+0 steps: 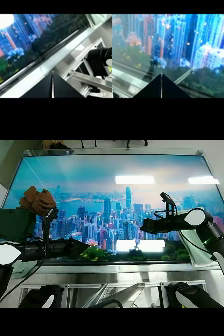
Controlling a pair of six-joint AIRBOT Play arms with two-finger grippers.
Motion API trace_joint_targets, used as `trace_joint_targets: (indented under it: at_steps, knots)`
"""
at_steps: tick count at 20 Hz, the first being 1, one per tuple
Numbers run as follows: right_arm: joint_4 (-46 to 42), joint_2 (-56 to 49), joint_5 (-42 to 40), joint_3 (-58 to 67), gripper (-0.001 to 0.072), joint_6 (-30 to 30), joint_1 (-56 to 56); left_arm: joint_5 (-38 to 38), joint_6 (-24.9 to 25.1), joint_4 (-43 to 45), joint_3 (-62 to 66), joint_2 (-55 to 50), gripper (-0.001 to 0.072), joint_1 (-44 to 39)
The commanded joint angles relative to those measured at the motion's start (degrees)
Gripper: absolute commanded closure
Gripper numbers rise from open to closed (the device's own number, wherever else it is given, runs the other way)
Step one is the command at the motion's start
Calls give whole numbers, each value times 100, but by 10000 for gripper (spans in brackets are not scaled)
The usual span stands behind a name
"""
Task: Fold the shirts.
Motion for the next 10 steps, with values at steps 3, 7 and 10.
trace_joint_targets:
  at_steps: [3, 7, 10]
  knots:
    - [-2, 4, 4, -2, 685, 4, 4, 55, 0, 22, -4, 7, 693, -2]
    - [-2, 4, 4, -2, 685, 4, 4, 151, -61, 645, 162, 7, 696, 190]
    - [-2, 4, 4, -2, 685, 4, 4, 157, -597, 2317, 793, 7, 691, 756]
